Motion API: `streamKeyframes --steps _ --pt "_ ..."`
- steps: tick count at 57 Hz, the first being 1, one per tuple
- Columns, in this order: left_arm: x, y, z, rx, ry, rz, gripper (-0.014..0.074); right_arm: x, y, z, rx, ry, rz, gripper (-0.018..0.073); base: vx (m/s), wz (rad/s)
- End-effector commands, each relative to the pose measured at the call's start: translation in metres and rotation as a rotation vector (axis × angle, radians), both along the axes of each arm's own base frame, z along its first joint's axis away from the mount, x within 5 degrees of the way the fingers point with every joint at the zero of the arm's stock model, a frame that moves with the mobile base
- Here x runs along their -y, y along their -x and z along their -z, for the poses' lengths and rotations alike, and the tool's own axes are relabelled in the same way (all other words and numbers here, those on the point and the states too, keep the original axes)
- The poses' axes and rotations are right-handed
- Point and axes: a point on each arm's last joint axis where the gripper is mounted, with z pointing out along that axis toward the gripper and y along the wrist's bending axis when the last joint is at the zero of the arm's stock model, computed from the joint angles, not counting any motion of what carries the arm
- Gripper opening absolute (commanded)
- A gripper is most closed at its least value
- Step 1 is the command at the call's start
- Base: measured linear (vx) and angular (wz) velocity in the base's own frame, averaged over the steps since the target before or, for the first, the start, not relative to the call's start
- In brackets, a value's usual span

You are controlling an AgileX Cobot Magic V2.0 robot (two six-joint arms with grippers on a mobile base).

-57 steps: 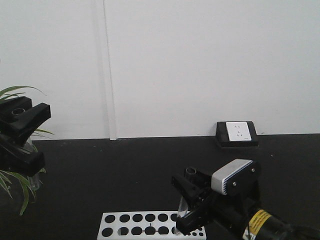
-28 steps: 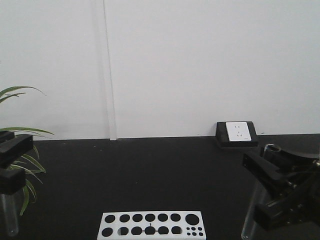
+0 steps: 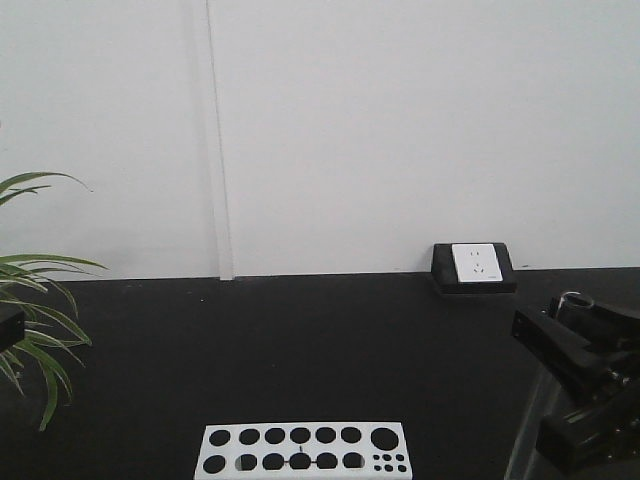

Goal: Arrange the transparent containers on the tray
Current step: 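Drive the base to the yellow tray holding both tubes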

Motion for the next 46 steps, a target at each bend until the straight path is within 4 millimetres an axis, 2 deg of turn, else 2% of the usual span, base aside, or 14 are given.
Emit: streamKeyframes --steps 1,46 --pt "0.0011 0.0024 -0.0168 0.106 0.039 0.017 -0.0006 -0.0008 0.0035 -0.0186 0.102 -0.045 -0.026 -0.0013 0.00 0.00" --pt "0.0011 0.0024 -0.0168 0.106 0.039 0.017 -0.0006 -0.0008 0.0035 -0.0186 0.102 -0.045 -0.026 -0.0013 0.00 0.00"
